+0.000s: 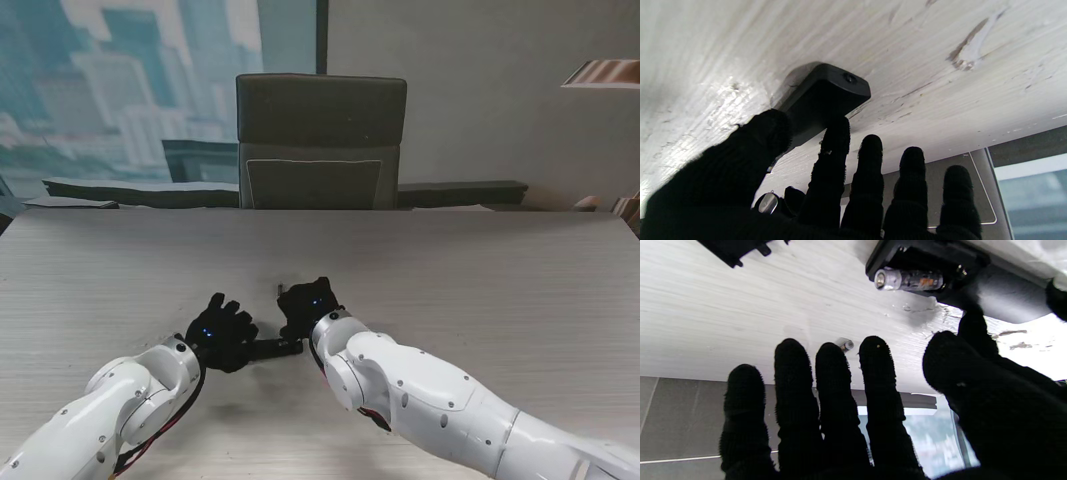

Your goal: Install the batteries into the remote control and close the cover

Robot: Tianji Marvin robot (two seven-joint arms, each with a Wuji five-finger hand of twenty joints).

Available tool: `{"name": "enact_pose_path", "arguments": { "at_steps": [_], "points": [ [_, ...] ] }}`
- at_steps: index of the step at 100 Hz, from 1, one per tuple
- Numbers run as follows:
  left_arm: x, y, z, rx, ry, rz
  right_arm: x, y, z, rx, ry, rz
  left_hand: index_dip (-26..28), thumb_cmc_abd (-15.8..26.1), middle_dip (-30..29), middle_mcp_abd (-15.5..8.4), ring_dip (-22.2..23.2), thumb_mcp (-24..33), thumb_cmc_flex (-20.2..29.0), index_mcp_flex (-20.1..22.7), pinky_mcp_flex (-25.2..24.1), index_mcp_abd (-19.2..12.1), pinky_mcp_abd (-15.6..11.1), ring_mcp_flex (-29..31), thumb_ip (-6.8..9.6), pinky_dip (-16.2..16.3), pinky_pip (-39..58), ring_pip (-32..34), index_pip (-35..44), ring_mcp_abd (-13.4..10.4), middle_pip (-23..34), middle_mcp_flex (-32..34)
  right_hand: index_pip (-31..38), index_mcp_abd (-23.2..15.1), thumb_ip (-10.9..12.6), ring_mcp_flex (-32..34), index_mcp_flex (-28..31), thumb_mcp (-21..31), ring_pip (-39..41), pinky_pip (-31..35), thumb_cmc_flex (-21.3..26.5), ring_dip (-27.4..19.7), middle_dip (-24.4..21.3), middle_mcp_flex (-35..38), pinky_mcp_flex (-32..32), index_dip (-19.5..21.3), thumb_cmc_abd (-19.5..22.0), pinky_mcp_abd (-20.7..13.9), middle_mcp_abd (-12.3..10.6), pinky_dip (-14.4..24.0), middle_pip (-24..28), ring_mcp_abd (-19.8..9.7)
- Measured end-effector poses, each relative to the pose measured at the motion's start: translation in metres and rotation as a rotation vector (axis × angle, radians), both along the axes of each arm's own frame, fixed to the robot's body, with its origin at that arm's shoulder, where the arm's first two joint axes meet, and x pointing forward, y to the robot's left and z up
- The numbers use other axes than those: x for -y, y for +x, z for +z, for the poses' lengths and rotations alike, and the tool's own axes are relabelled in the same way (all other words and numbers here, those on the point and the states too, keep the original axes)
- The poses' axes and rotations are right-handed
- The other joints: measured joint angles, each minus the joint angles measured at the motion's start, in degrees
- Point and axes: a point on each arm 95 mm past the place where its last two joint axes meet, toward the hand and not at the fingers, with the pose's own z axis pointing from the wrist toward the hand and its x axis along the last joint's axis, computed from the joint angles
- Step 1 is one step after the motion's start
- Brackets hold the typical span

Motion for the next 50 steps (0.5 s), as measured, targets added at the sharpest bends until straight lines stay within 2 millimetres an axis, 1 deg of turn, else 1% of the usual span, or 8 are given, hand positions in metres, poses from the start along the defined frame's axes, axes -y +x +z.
{"name": "enact_pose_path", "arguments": {
  "at_steps": [3, 10, 19, 22, 27, 35, 40, 50],
  "points": [
    [0.0, 0.0, 0.0, 0.001, 0.003, -0.001, 0.0, 0.0, 0.0, 0.0, 0.0, -0.006, 0.0, 0.17, 0.0, 0.0, 0.0, -0.66, 0.0, 0.0, 0.0, 0.0, 0.0, 0.0, 0.0, 0.0, 0.0, 0.0, 0.0, 0.0, 0.0, 0.0, 0.0, 0.37, 0.0, 0.0, 1.21, -0.01, 0.08, 0.09, 0.0, 0.01, 0.02, 0.09, 0.03, 0.0, 0.0, 0.0, 0.03, 0.26, 0.0, 0.0],
    [0.0, -0.001, 0.0, 0.008, 0.012, 0.0, 0.001, -0.001, -0.001, -0.001, 0.001, -0.012, -0.06, 1.24, 0.0, 0.0, 0.0, -1.95, -0.14, 0.0, 0.0, -0.41, 0.0, 0.0, 0.0, 0.0, 0.0, 0.0, -0.33, 0.0, 0.0, 0.0, -0.01, 0.39, 0.0, 0.0, 0.66, -0.48, 0.14, 0.37, 0.01, 0.01, 0.06, 0.1, 0.06, 0.0, 0.0, 0.0, 0.07, 0.35, 0.0, 0.0],
    [-0.001, -0.002, 0.001, 0.023, 0.027, 0.007, 0.002, -0.001, -0.002, -0.004, 0.001, -0.018, -0.94, 1.73, 0.0, 0.0, 0.0, -3.59, -0.74, 0.0, 0.0, -1.63, 0.0, 0.0, 0.0, 0.0, 0.0, 0.0, -2.27, 0.0, 0.0, 0.0, -0.01, 0.71, 0.0, 0.0, 1.89, -0.51, 0.44, 0.43, 0.0, 0.01, 0.06, 0.8, 0.07, 0.0, 0.27, 0.0, 0.13, 0.43, 0.0, 0.02],
    [-0.002, -0.003, 0.001, 0.027, 0.03, 0.012, 0.002, -0.001, -0.002, -0.005, 0.001, -0.02, -1.39, 1.96, 0.0, 0.0, 0.0, -4.06, -0.82, 0.0, 0.0, -1.77, 0.0, 0.0, 0.0, 0.0, 0.0, 0.0, -3.08, 0.0, 0.0, 0.0, -0.01, 0.97, 0.0, 0.0, 2.13, -0.51, 0.46, 0.43, 0.01, 0.01, 0.06, 0.8, 0.07, 0.0, 0.88, 0.0, 0.6, 0.45, 0.0, 0.05],
    [-0.005, -0.004, 0.001, 0.03, 0.033, 0.024, 0.003, -0.001, -0.003, -0.007, 0.002, -0.023, -1.76, 2.51, 0.0, 0.0, 0.0, -5.03, -1.11, -0.02, 0.0, -2.3, 0.0, 0.0, 0.0, 0.0, 0.0, 0.0, -4.6, 0.0, 0.0, 0.0, -0.04, 1.72, 1.08, 0.0, 2.87, -0.52, 0.47, 0.43, 0.01, 0.01, 0.07, 0.8, 0.08, 0.0, 0.88, 0.0, 0.65, 0.45, 0.0, 0.34],
    [-0.008, -0.006, 0.0, 0.036, 0.036, 0.041, 0.003, -0.002, -0.003, -0.009, 0.006, -0.03, -2.95, 2.51, 0.0, 0.0, 0.0, -6.71, -1.66, -0.14, 0.0, -1.81, 0.0, 0.0, 0.0, 0.0, 0.0, 0.0, -6.7, 0.0, 0.0, 0.0, -1.37, 3.38, 1.74, 0.74, 3.64, -0.54, 0.52, 0.43, 0.01, 0.01, 0.07, 1.87, 0.2, 0.01, 2.11, 0.0, 1.36, 0.53, 0.0, 1.09],
    [-0.009, -0.007, 0.0, 0.047, 0.031, 0.049, 0.003, -0.002, -0.003, -0.007, 0.011, -0.034, -3.58, 3.27, 0.0, 0.0, 0.0, -7.18, -1.77, -0.75, 0.0, -1.77, 0.0, 0.0, 0.01, 0.0, 0.0, 0.0, -8.39, 0.0, -0.01, 0.0, -1.9, 4.02, 3.06, 0.93, 4.43, -0.54, 0.52, 0.43, 0.01, 0.01, 0.07, 1.55, 0.48, 0.13, 2.59, 0.01, 1.43, 0.56, 0.0, 1.5],
    [-0.011, -0.008, -0.001, 0.08, 0.008, 0.054, 0.003, -0.002, -0.003, -0.007, 0.018, -0.042, -4.3, 3.12, 0.0, 0.0, 0.0, -8.55, -2.34, -2.47, -0.06, -0.26, 0.0, 0.0, 0.01, 0.0, 0.0, 0.0, -9.41, 0.0, -0.23, -0.3, -2.17, 4.61, 3.06, 1.33, 4.28, -0.54, 0.6, 0.43, -0.02, 0.01, 0.07, 2.21, 0.65, 0.71, 2.86, 0.07, 1.49, 1.0, -0.01, 1.54]
  ]
}}
